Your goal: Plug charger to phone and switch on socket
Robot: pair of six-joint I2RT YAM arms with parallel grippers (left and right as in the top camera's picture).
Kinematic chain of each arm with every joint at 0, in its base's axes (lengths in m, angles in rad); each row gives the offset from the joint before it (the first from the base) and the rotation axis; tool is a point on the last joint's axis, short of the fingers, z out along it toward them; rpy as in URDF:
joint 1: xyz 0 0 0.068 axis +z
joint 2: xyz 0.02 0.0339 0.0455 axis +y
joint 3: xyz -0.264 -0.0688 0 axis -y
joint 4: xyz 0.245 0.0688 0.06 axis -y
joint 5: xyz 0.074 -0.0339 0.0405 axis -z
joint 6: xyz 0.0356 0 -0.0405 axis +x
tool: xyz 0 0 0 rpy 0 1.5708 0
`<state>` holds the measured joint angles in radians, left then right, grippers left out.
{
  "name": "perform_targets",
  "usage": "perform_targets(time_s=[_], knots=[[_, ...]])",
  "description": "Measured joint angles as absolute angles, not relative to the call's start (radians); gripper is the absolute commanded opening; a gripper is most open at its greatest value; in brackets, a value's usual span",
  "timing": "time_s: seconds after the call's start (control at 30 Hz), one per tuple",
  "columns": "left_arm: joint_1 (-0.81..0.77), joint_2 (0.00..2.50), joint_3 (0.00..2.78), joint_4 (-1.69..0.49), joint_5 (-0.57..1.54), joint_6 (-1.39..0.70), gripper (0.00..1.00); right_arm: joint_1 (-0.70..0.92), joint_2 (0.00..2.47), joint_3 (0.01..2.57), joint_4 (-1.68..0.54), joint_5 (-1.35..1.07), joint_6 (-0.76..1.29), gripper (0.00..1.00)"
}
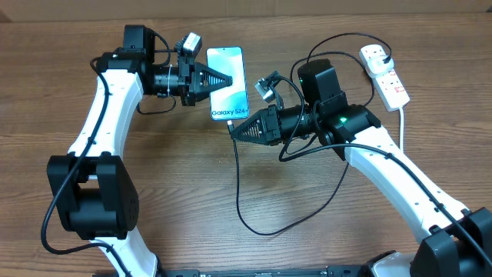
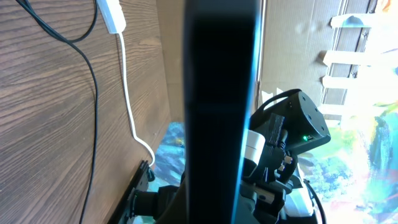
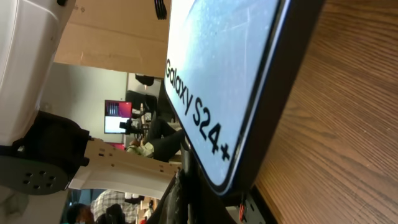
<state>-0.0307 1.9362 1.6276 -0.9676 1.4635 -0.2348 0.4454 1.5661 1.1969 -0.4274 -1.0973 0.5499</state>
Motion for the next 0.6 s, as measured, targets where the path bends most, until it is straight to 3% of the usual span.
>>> perform_targets(time_s=[0.6], knots=[[-0.031, 1.936, 1.628, -0.967, 1.464, -0.237, 0.04, 0.445, 1.566, 1.197, -0.421, -1.082, 0.550, 0.04]])
